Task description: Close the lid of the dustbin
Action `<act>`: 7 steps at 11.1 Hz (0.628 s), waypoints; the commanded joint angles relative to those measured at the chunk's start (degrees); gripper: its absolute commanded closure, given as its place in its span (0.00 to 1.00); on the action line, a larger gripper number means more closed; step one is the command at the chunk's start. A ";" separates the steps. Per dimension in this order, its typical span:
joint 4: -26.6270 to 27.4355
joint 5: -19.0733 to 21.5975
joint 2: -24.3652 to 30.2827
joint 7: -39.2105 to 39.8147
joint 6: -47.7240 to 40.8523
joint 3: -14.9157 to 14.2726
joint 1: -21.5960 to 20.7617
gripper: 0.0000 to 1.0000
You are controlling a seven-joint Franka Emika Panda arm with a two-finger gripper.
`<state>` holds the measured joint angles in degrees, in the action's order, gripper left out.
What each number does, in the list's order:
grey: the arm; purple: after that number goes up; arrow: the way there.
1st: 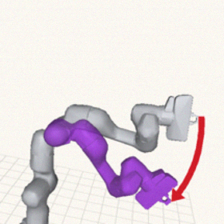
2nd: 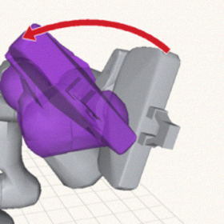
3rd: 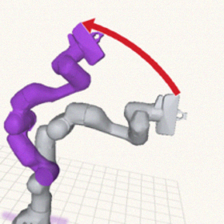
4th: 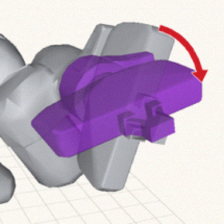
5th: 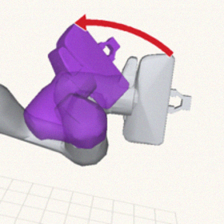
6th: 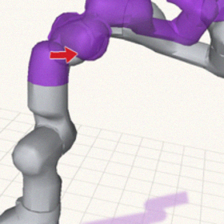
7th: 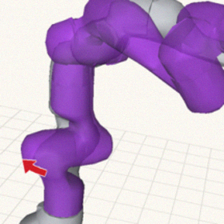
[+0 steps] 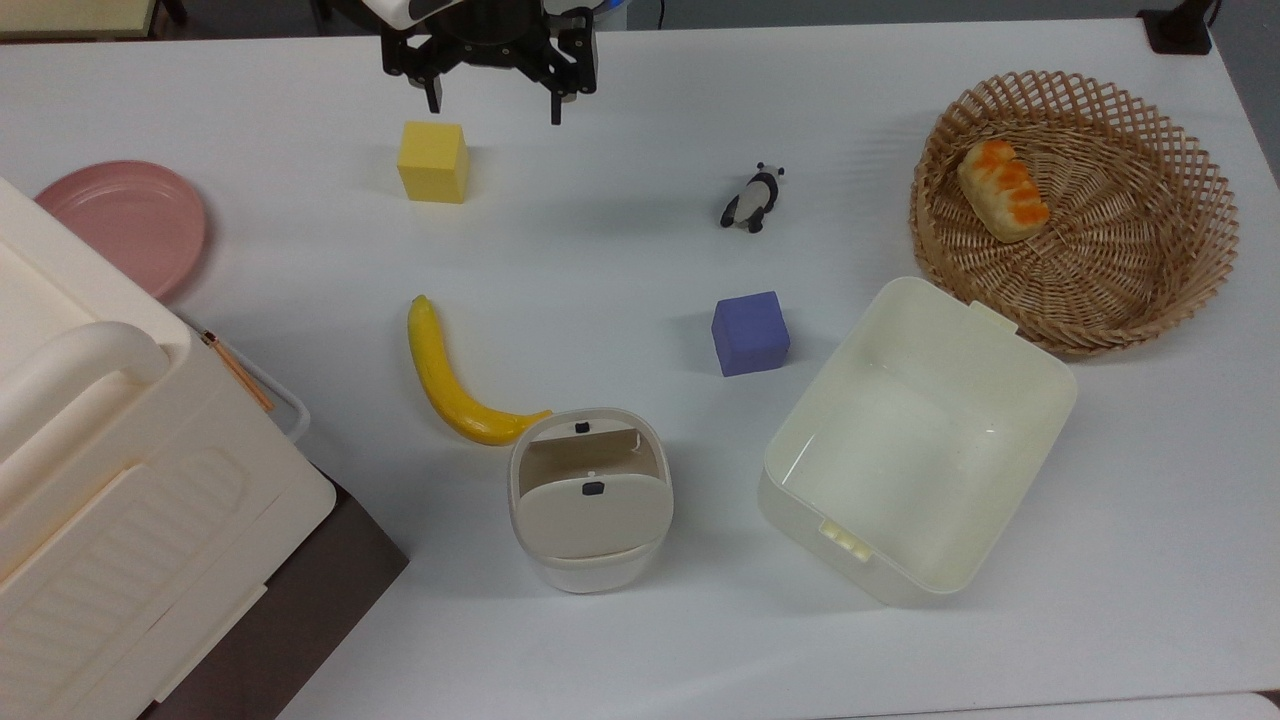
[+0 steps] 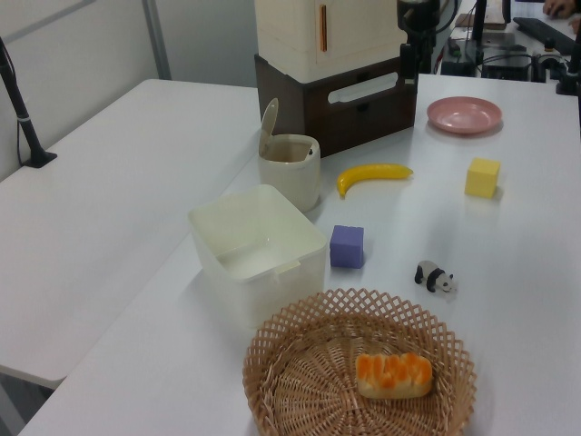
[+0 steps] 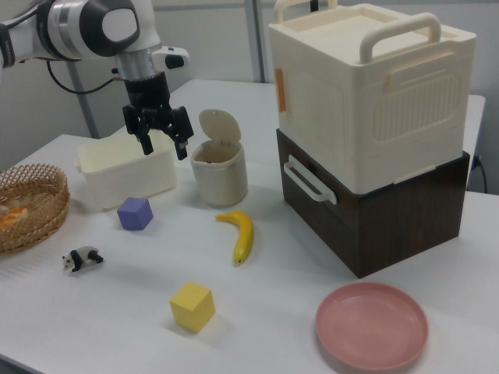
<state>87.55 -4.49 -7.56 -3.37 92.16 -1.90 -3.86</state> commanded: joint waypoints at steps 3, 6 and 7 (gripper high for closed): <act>-0.27 1.33 -0.62 1.35 -0.32 -0.03 0.26 0.00; -0.36 1.50 -0.79 1.44 -0.32 -0.03 0.17 0.00; -0.36 1.50 -0.79 1.44 -0.32 -0.03 -0.09 0.00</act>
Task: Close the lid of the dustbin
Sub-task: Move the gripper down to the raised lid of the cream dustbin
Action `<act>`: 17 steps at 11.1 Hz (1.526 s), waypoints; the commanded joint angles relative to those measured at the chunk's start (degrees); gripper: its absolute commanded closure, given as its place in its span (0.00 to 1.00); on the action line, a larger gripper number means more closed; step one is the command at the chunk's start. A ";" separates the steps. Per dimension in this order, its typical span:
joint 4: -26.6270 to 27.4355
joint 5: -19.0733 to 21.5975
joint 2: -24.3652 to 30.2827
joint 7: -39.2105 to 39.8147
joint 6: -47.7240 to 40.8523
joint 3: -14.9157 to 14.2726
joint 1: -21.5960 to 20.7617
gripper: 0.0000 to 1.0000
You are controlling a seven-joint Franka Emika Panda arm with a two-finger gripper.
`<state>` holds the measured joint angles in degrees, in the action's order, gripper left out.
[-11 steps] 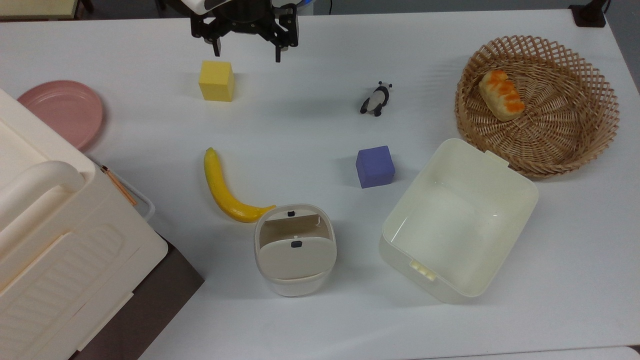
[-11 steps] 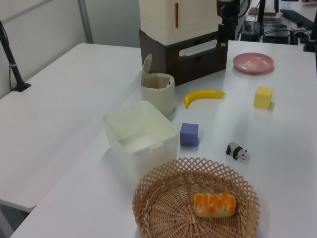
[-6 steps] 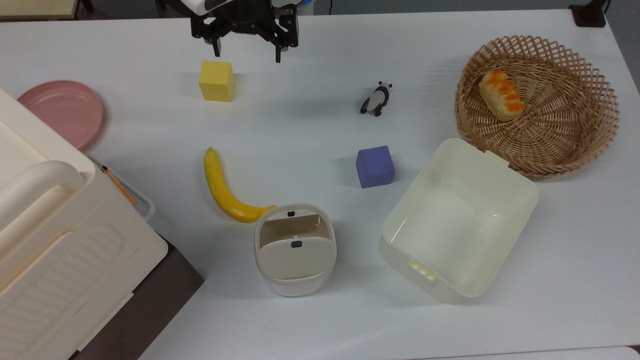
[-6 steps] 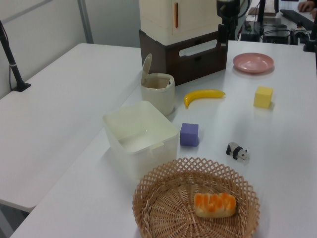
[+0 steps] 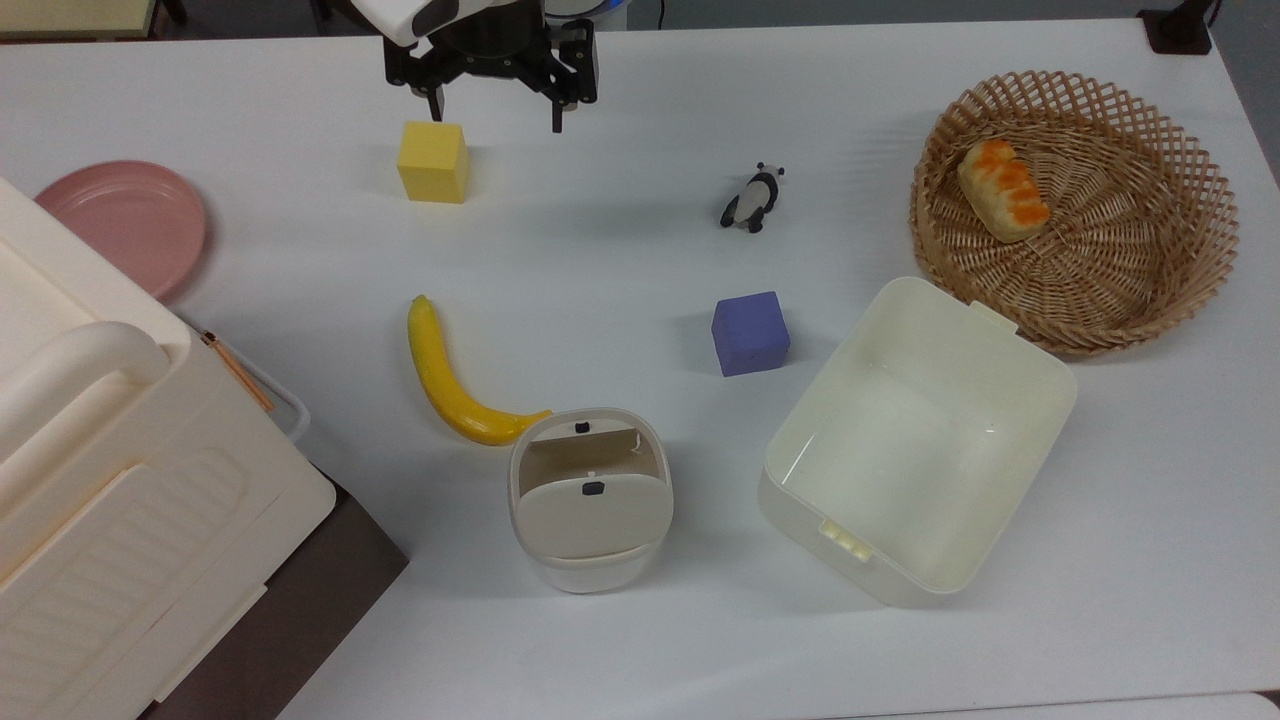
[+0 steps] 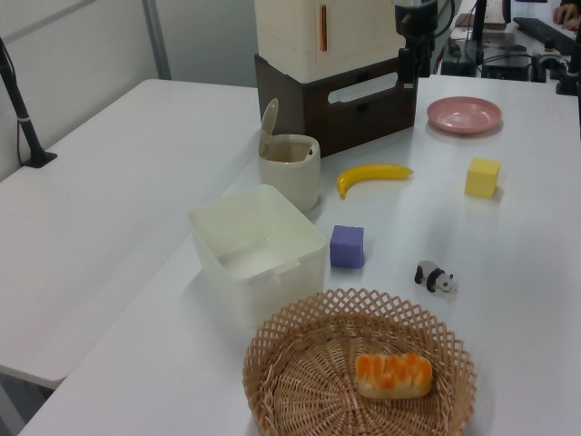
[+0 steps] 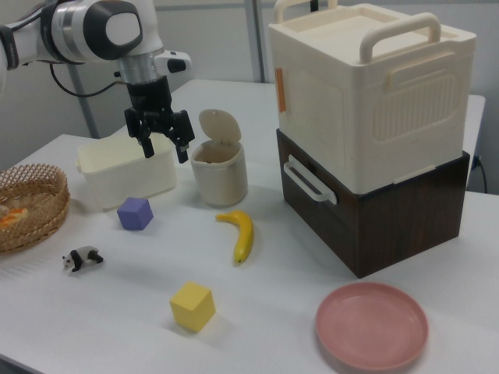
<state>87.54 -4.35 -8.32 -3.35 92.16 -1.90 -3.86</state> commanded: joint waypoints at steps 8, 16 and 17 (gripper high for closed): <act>-0.53 1.53 -1.43 1.42 10.28 0.05 -0.62 0.43; -7.12 5.05 -12.68 -2.17 41.21 -8.37 -9.75 0.73; -7.21 4.97 -13.65 -4.36 45.61 -9.78 -10.81 0.75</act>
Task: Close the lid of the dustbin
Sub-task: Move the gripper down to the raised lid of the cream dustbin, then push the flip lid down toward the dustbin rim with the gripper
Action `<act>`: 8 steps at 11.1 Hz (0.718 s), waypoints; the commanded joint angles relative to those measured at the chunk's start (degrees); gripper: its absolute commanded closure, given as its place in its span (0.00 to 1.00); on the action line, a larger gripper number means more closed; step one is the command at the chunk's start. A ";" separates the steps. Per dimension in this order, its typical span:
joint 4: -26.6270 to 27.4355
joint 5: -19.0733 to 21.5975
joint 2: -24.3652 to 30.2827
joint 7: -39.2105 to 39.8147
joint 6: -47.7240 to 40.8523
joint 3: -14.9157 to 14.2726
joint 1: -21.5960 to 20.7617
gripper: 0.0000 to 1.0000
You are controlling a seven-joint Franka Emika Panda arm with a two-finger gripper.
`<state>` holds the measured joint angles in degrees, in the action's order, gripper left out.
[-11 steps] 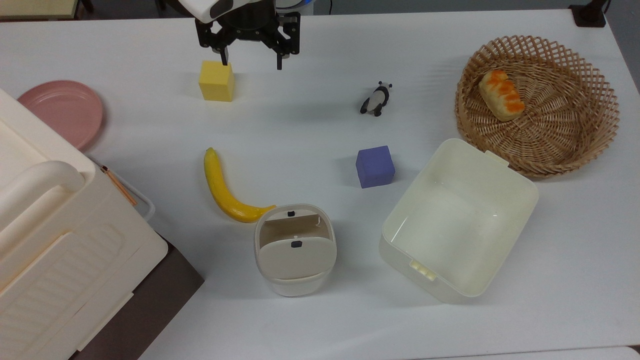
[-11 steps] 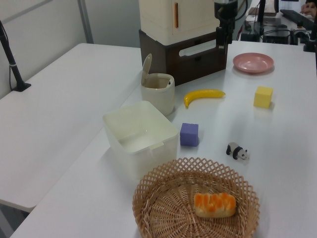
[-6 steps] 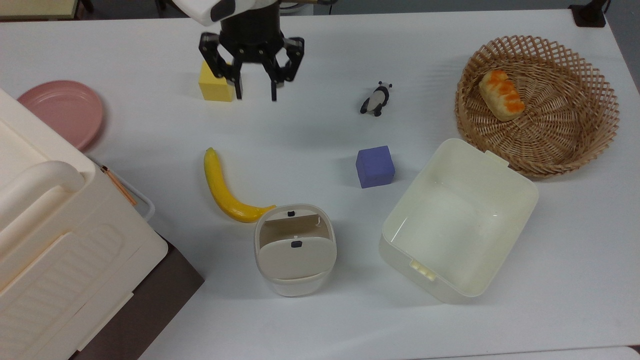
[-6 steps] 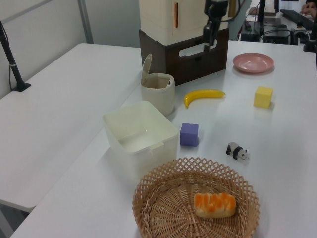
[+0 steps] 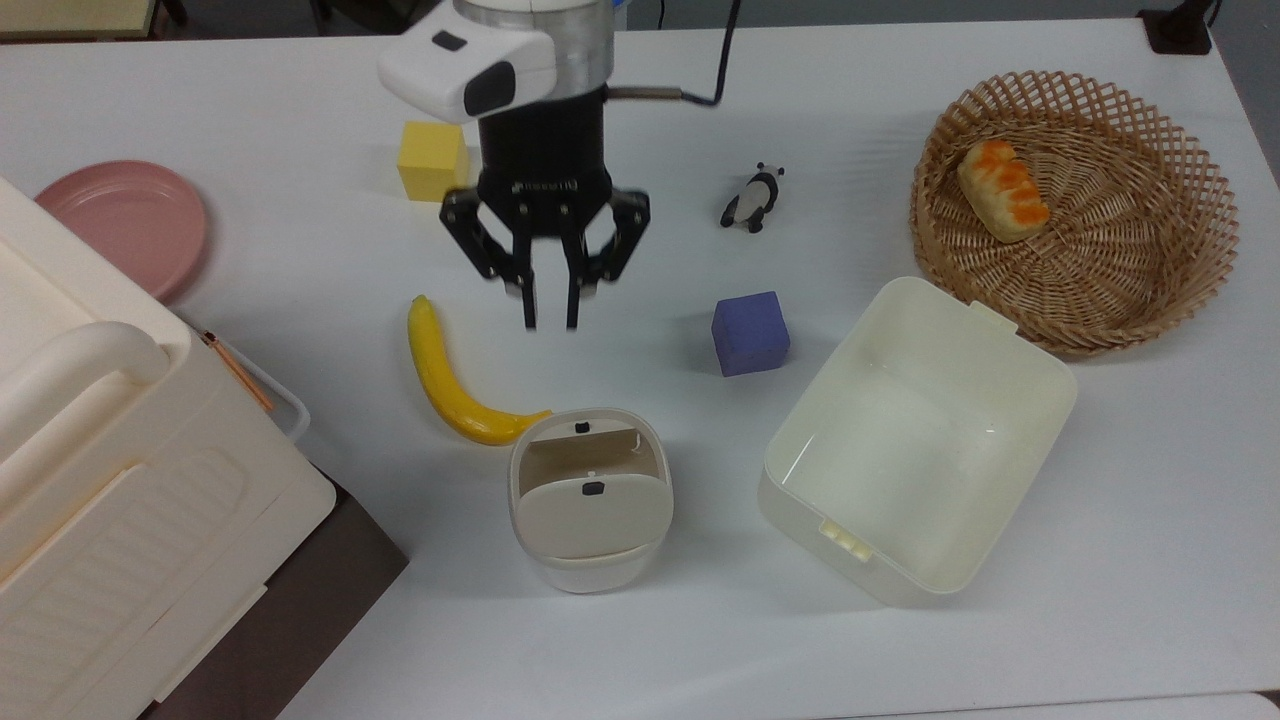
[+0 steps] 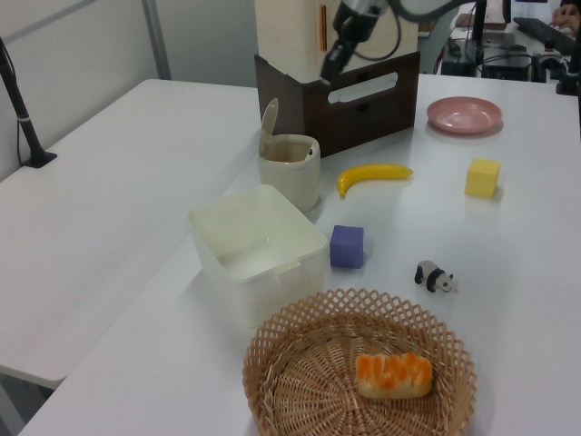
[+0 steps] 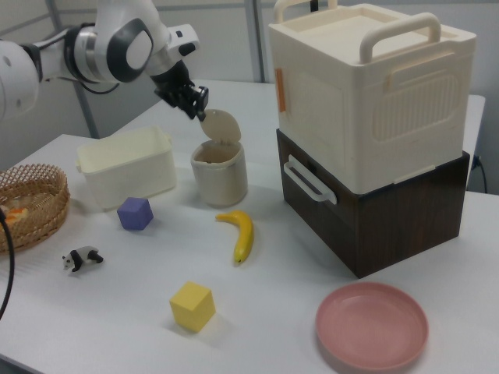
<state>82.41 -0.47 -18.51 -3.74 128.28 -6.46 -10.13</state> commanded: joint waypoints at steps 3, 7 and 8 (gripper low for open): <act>-5.31 0.83 -9.15 -7.59 22.16 -6.55 -5.69 0.75; -7.35 0.47 -13.21 -7.68 29.91 -6.55 -5.77 0.86; -7.35 0.47 -13.91 -7.68 31.14 -6.55 -5.77 0.86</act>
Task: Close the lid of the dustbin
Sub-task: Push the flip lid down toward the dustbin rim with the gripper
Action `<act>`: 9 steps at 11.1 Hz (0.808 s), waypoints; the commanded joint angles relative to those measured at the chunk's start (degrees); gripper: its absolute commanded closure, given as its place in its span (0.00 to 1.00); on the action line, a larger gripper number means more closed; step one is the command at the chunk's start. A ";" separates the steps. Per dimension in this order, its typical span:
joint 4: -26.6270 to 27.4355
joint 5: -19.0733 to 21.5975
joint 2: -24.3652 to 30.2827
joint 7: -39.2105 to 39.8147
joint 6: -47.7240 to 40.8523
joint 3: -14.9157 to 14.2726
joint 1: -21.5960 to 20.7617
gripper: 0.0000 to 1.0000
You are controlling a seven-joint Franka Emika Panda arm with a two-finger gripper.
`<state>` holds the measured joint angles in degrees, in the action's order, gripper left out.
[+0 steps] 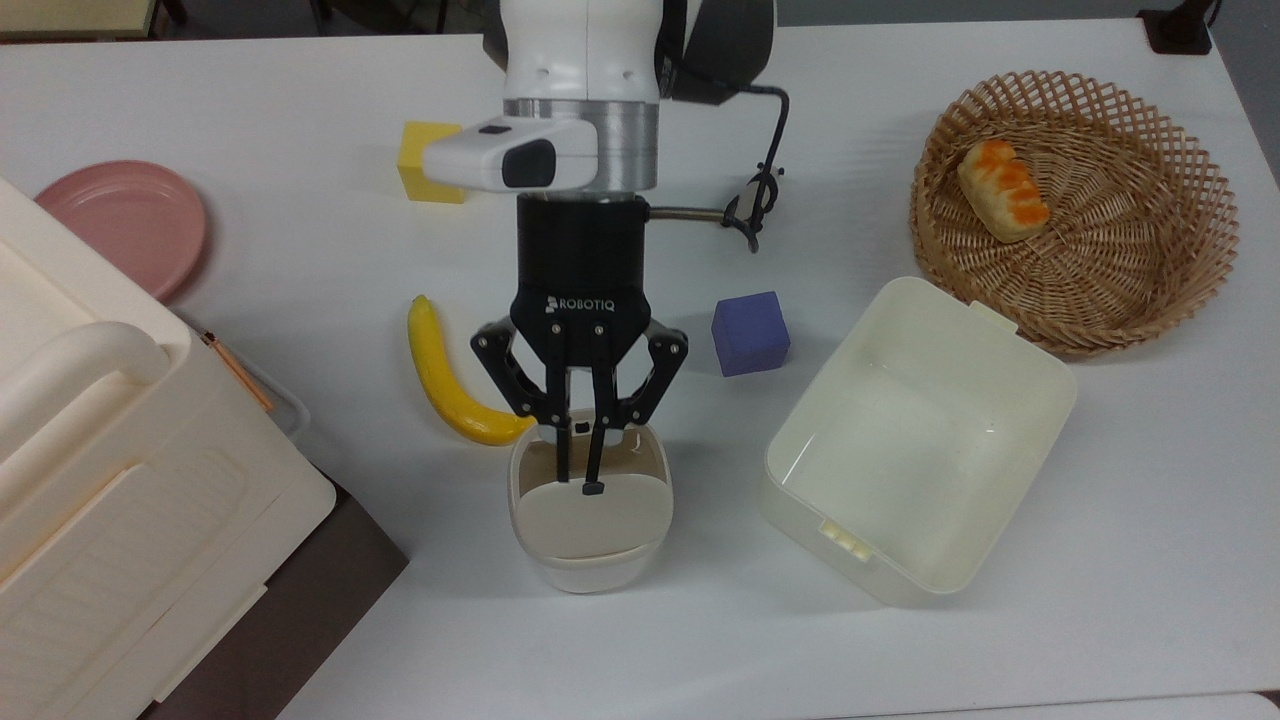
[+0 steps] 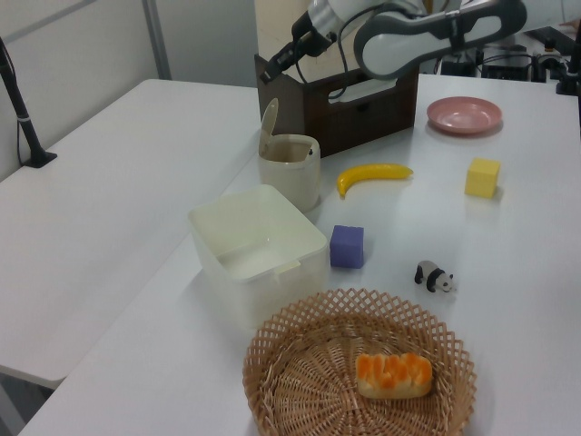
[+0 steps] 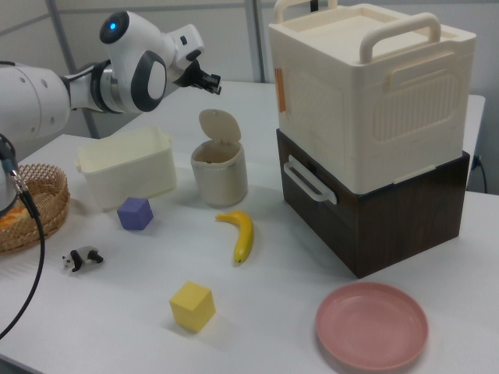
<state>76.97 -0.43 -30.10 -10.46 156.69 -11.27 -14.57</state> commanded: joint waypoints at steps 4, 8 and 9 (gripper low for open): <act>-1.83 0.43 -4.95 -0.88 2.74 -1.65 -1.25 0.92; 2.81 -0.27 -2.08 -0.17 0.99 -1.65 -0.81 0.98; 5.88 -0.10 0.37 0.00 -0.24 -1.56 -0.81 0.99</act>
<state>76.78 -0.44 -34.81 -10.47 158.59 -11.71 -14.53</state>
